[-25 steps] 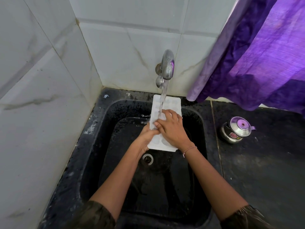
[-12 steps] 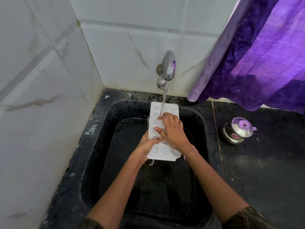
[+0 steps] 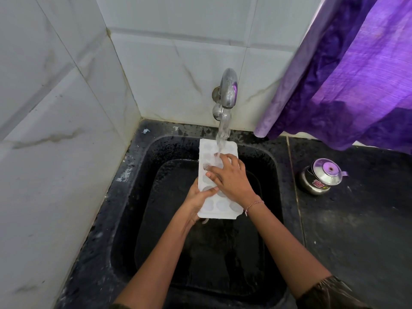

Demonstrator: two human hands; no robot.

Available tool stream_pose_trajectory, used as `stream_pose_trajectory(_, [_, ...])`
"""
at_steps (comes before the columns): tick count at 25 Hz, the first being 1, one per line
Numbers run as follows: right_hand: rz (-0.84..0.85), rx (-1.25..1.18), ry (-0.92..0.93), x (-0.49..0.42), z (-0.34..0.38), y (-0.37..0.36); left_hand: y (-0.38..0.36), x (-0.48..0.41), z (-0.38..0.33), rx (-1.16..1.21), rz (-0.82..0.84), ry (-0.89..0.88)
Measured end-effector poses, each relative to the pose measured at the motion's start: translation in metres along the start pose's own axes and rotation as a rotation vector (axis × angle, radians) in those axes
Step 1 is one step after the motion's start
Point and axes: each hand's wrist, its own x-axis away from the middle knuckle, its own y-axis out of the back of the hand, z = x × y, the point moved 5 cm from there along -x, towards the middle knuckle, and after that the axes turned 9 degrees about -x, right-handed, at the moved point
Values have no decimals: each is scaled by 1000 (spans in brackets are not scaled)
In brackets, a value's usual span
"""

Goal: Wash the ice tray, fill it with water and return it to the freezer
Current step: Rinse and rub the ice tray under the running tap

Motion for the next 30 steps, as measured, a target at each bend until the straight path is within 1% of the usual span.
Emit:
stream_pose_trajectory(4, [-20, 3, -4, -10, -2, 11, -3, -7, -11, -16, 20, -1])
stream_pose_trajectory(6, [-6, -12, 26, -11, -3, 13, -3, -10, -14, -18, 18, -19])
stream_pose_trajectory(7, [4, -48, 53, -10, -4, 13, -2, -11, -15, -12, 14, -25])
stream_pose_trajectory(9, [-2, -196, 80, -9, -10, 13, 1, -13, -14, 5, 5, -37])
stream_pose_trajectory(11, [-39, -321, 48, -8, -17, 13, 6, -11, -13, 33, -16, -34])
stream_pose_trajectory(13, [-43, -264, 13, -8, -21, 11, 11, -10, -11, 43, -35, -23])
stream_pose_trajectory(15, [6, -128, 21, -9, -16, 6, 14, -7, -10, 32, -38, -18])
stream_pose_trajectory(16, [32, -100, 29, -10, -13, 5, 15, -6, -10, 37, -38, -16])
stream_pose_trajectory(19, [40, -114, 36, -11, -7, 5, 17, -1, -9, 57, -47, -20])
stream_pose_trajectory(22, [1, -36, 39, -8, -6, 3, 20, 3, -9, 52, -63, -20])
stream_pose_trajectory(27, [8, -93, 47, -5, -2, 0, 28, 8, -10, 43, -96, -25])
stream_pose_trajectory(30, [-108, -132, -32, -2, -8, 5, 31, 8, -7, 47, -129, -23])
